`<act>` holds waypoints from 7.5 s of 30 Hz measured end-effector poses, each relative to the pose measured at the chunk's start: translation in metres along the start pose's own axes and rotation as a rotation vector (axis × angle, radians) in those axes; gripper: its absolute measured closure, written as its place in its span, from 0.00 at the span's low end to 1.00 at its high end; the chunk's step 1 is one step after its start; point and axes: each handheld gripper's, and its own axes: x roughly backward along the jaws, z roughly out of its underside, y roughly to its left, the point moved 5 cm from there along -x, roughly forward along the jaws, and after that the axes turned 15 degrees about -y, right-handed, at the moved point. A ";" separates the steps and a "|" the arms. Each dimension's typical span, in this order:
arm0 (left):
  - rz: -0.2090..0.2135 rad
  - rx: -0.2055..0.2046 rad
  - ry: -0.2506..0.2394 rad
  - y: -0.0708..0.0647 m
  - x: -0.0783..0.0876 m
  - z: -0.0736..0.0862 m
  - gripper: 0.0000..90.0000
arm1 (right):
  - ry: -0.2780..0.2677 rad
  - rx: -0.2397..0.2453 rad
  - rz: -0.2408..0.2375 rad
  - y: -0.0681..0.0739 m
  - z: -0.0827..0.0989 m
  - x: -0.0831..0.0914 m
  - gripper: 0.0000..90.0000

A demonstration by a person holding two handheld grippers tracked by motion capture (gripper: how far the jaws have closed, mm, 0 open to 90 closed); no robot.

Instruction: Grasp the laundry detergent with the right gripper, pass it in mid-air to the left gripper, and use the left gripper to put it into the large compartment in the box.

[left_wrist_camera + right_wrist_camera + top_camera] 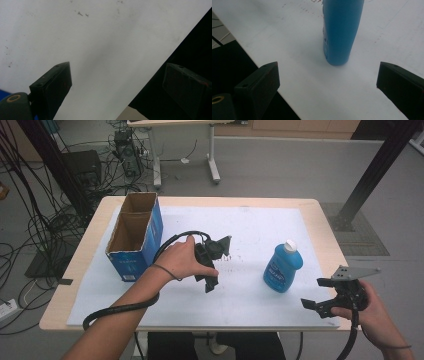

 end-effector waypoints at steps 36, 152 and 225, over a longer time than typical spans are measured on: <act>0.007 0.004 -0.004 0.000 -0.004 0.002 0.10 | -0.114 -0.081 0.017 0.009 0.041 -0.023 0.05; 0.017 0.000 -0.009 -0.001 -0.007 -0.003 0.10 | -0.249 -0.121 0.090 0.000 0.067 -0.033 0.05; 0.030 -0.003 -0.024 0.002 -0.006 -0.002 0.10 | -0.266 -0.090 0.081 0.000 0.062 -0.065 0.06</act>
